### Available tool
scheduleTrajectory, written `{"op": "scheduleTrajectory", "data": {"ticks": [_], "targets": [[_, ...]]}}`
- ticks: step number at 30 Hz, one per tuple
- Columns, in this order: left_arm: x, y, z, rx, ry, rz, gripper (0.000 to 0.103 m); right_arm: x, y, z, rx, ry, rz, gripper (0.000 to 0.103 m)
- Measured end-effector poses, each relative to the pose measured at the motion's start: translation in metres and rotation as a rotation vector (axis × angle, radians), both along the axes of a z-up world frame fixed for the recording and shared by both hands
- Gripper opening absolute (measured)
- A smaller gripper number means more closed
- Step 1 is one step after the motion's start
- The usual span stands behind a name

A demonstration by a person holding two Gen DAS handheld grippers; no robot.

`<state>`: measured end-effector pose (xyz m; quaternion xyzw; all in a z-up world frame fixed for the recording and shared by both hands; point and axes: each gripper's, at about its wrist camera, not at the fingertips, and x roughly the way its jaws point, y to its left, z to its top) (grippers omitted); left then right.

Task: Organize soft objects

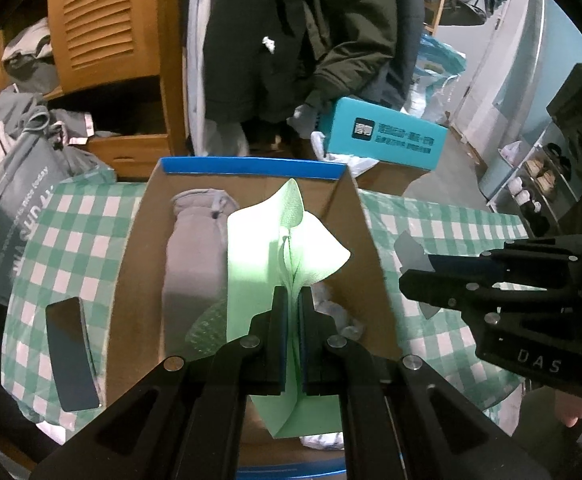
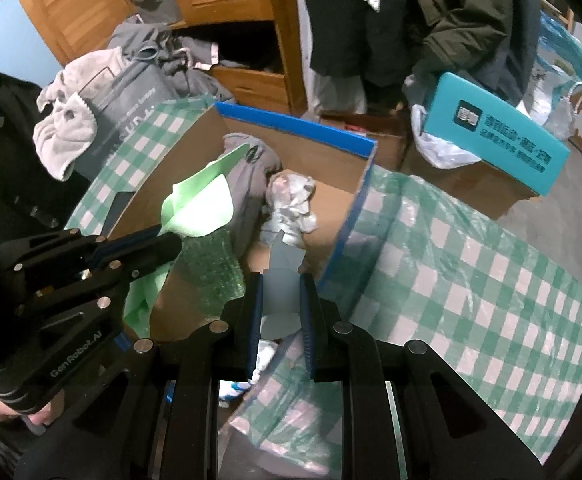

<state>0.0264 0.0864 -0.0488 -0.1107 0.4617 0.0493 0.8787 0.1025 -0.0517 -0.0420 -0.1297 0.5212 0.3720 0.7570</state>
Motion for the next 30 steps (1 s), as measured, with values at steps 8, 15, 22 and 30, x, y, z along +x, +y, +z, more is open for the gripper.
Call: {"op": "scheduleTrajectory", "data": {"ticks": [8,15,22,30], "targets": [[-0.002,0.015,-0.007,-0.011,0.026,0.033,0.005,-0.009,0.021,-0.006,-0.014,0.015,0.046,0.016],[-0.003,0.02,-0.011,-0.009,0.046,0.046,0.005,-0.015,0.031,-0.007,-0.013,0.017,0.074,0.017],[-0.004,0.021,-0.015,-0.023,0.068,0.053,0.026,-0.014,0.025,-0.004,0.014,0.0,0.076,0.033],[-0.005,0.013,-0.004,0.013,0.039,0.05,0.058,-0.003,0.007,0.004,0.034,-0.003,0.02,0.045]]}}
